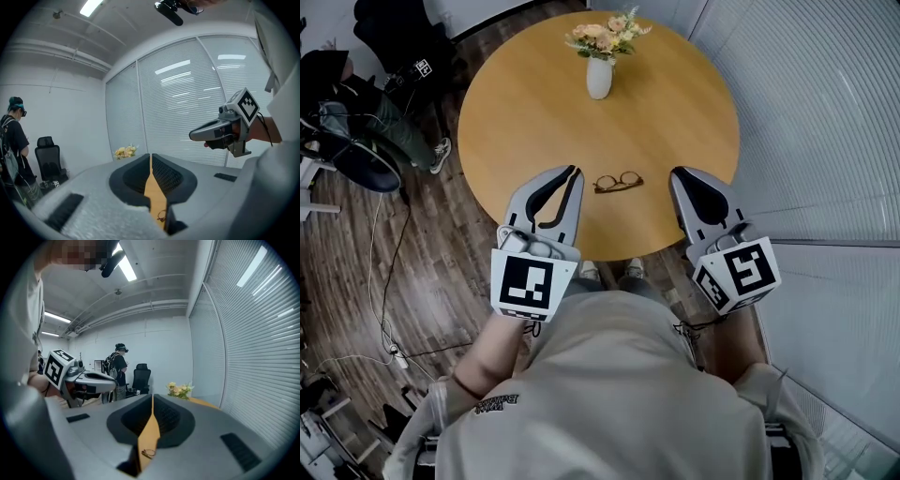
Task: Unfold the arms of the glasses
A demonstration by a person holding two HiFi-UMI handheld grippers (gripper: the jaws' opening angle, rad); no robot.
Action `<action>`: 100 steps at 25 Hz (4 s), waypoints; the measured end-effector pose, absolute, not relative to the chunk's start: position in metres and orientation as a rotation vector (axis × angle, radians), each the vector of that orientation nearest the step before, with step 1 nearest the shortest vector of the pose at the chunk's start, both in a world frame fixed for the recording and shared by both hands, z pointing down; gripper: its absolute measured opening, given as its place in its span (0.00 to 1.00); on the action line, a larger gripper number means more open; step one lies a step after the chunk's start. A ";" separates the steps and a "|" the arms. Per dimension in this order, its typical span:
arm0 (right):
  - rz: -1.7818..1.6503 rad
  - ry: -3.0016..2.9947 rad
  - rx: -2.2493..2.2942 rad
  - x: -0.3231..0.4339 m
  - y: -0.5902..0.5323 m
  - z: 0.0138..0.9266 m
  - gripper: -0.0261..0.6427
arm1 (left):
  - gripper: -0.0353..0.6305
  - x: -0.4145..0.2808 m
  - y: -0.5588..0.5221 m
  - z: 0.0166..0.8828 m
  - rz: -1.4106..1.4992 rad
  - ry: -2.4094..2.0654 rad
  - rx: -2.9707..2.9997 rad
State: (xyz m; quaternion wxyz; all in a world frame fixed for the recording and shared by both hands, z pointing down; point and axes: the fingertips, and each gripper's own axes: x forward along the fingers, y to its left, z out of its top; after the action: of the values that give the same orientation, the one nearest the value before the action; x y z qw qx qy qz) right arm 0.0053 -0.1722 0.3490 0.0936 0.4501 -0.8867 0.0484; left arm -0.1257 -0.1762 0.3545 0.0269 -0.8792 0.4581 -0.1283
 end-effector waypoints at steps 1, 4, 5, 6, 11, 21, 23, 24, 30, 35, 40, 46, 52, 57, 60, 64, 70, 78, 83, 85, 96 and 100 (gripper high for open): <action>0.142 -2.638 1.326 0.006 -0.174 0.350 0.09 | 0.10 -0.126 -0.177 0.355 -0.415 1.423 -2.697; 0.138 -2.658 1.296 0.008 -0.181 0.350 0.09 | 0.10 -0.128 -0.181 0.366 -0.534 1.458 -2.642; 0.138 -2.662 1.289 0.008 -0.183 0.349 0.09 | 0.10 -0.128 -0.183 0.370 -0.573 1.463 -2.636; 0.138 -2.664 1.284 0.009 -0.185 0.349 0.09 | 0.10 -0.127 -0.183 0.372 -0.586 1.470 -2.644; 0.164 -2.670 1.269 0.017 -0.193 0.355 0.09 | 0.10 -0.120 -0.189 0.366 -0.486 1.512 -2.702; 0.235 -2.651 1.230 0.018 -0.201 0.377 0.09 | 0.11 -0.091 -0.203 0.406 -0.745 1.375 -2.687; 0.236 -2.637 1.206 0.018 -0.205 0.387 0.09 | 0.17 -0.088 -0.207 0.428 -0.818 1.366 -2.701; 0.236 -2.631 1.198 0.019 -0.209 0.393 0.09 | 0.19 -0.086 -0.210 0.440 -0.855 1.356 -2.706; 0.301 -2.597 1.164 0.026 -0.220 0.433 0.09 | 0.24 -0.071 -0.221 0.506 -1.070 1.235 -2.694; 0.357 -2.561 1.135 0.024 -0.222 0.466 0.09 | 0.25 -0.065 -0.224 0.566 -1.225 1.146 -2.689; 0.407 -2.510 1.100 0.029 -0.232 0.499 0.09 | 0.26 -0.057 -0.232 0.602 -1.343 1.080 -2.653; 0.474 -2.481 1.073 0.037 -0.224 0.547 0.09 | 0.26 -0.045 -0.225 0.660 -1.457 1.028 -2.608; 0.526 -2.467 1.074 0.037 -0.224 0.571 0.09 | 0.26 -0.027 -0.225 0.696 -1.549 0.873 -2.533; 0.578 -2.455 1.064 0.037 -0.220 0.584 0.09 | 0.26 -0.031 -0.221 0.721 -1.648 0.818 -2.497; 0.604 -2.442 1.080 0.043 -0.219 0.588 0.09 | 0.26 -0.031 -0.220 0.731 -1.679 0.812 -2.479; 0.624 -2.427 1.092 0.049 -0.216 0.592 0.09 | 0.26 -0.027 -0.222 0.734 -1.692 0.774 -2.411; 0.651 -2.409 1.096 0.057 -0.207 0.596 0.09 | 0.16 -0.019 -0.220 0.733 -1.664 0.744 -2.381; 0.656 -2.411 1.116 0.058 -0.203 0.595 0.09 | 0.12 -0.028 -0.228 0.717 -1.591 0.857 -2.378; 0.628 -2.451 1.141 0.058 -0.203 0.570 0.09 | 0.12 -0.032 -0.231 0.684 -1.515 0.943 -2.410; 0.644 -2.493 1.156 0.058 -0.204 0.552 0.09 | 0.12 -0.033 -0.235 0.663 -1.466 0.992 -2.427; 0.374 -2.650 1.257 0.046 -0.234 0.402 0.09 | 0.11 -0.060 -0.262 0.497 -0.902 1.403 -2.694; 0.247 -2.687 1.278 0.045 -0.233 0.355 0.09 | 0.11 -0.066 -0.258 0.440 -0.749 1.438 -2.721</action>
State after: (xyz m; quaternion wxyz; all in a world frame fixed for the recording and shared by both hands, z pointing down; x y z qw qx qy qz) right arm 0.0445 -0.2326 0.3554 0.0778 0.4268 -0.8972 0.0825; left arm -0.0661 -0.2581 0.4396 -0.0128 -0.8589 0.4541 -0.2364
